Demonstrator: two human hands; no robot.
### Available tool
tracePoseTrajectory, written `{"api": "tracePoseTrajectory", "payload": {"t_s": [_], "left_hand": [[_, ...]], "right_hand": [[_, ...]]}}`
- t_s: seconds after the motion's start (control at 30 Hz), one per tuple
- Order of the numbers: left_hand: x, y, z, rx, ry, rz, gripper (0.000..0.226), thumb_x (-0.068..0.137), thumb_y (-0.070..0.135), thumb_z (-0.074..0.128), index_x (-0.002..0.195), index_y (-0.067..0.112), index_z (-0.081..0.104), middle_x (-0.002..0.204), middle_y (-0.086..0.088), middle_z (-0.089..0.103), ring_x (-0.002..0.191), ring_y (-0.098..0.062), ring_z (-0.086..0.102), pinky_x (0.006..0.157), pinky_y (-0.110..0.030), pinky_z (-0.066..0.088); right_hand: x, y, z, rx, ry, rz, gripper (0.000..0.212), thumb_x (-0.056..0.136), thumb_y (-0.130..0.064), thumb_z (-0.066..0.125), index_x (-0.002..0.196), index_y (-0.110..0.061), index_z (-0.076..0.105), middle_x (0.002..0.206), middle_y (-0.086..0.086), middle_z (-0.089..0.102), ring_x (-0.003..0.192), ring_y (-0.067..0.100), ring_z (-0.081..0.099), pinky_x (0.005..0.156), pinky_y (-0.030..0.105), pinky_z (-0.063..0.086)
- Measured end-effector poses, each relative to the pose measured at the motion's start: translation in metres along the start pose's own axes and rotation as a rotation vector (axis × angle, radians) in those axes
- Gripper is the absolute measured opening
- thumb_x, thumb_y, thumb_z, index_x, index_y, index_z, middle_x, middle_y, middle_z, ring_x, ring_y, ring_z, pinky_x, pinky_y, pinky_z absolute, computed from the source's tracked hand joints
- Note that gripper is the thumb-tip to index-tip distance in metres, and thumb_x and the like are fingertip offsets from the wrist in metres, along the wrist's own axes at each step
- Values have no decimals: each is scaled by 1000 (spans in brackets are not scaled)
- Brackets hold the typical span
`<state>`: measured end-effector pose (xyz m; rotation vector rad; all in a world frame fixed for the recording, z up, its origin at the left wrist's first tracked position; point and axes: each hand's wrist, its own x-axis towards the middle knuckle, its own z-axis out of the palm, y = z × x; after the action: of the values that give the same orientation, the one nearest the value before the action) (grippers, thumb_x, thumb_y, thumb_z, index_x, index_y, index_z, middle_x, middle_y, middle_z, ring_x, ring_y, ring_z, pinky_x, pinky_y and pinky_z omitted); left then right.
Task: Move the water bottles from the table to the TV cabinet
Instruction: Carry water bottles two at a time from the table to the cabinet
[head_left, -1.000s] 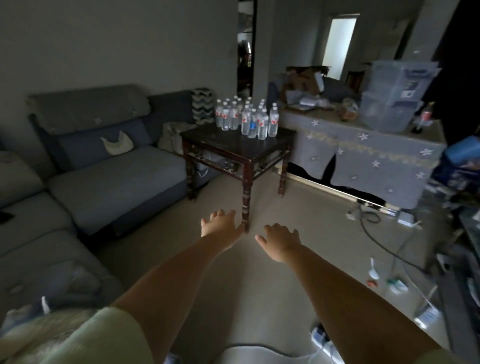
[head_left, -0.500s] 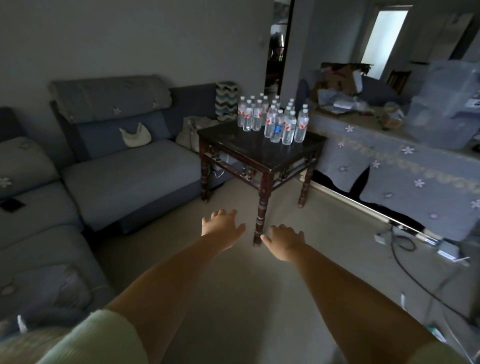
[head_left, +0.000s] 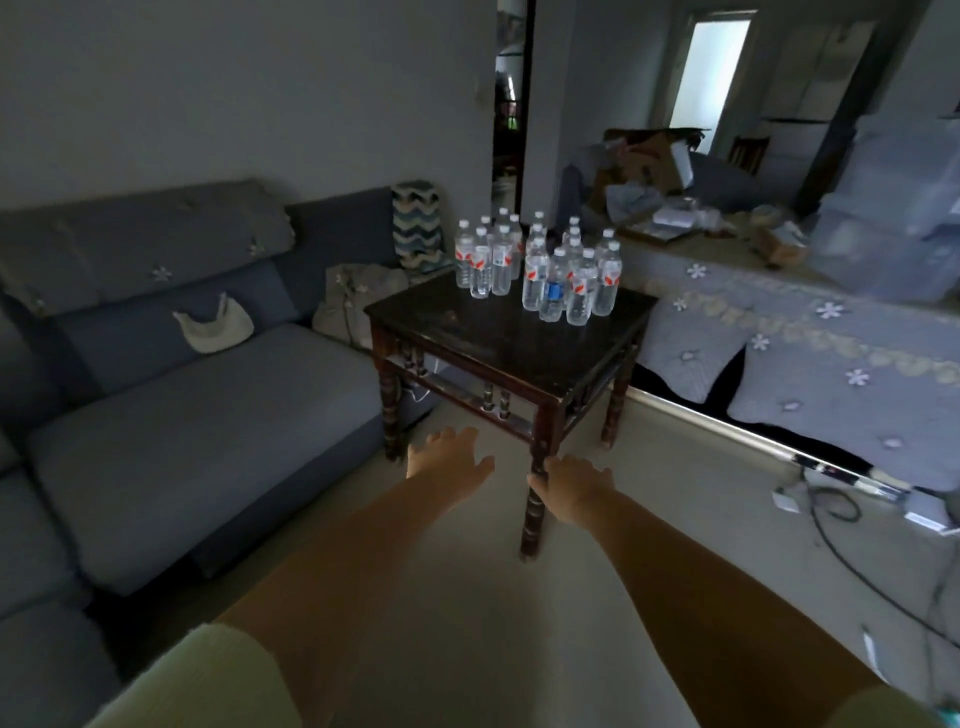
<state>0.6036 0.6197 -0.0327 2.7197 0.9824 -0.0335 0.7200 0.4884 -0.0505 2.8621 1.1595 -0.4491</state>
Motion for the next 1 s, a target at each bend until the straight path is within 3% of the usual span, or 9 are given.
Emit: {"api": "tracePoseTrajectory", "payload": {"t_s": [0.33,0.47,0.63,0.73,1.0], "left_hand": [[129,-49,-26,-15,-20,83,51,96,44,38,144,26,35,148,-6,40,134,-30,38,108,-49,34],[179,-47,-34,-50,-38,111,45,96,44,38,135,23,46,141,-8,46,130,-30,42,105,-46,36],[267,-33,-35,-50,-66,107,44,95,46,41,128,20,50,131,-9,53,122,-30,48,103,-48,39],[322,-20,-31,-42,-83,65,53,95,50,40,139,22,41,139,-8,45,130,-30,41,107,-49,36],[471,44,-34,-14,-115,111,59,93,56,40,143,25,35,137,-7,46,127,-29,44,103,-49,40]], "right_hand": [[116,-41,-33,51,45,20,47,100,-49,32,129,-16,49,126,12,53,119,28,52,97,42,38],[163,-32,-45,88,74,57,41,100,-47,34,119,-18,55,121,9,57,118,28,53,94,41,37],[250,-8,-61,35,19,117,47,99,-52,26,124,-19,49,127,12,51,121,32,48,108,55,31],[300,10,-73,16,9,131,47,99,-53,27,122,-19,49,125,11,51,119,31,49,106,55,33],[425,90,-119,59,-8,198,55,99,-54,25,137,-18,42,139,13,45,127,34,44,109,56,28]]}}
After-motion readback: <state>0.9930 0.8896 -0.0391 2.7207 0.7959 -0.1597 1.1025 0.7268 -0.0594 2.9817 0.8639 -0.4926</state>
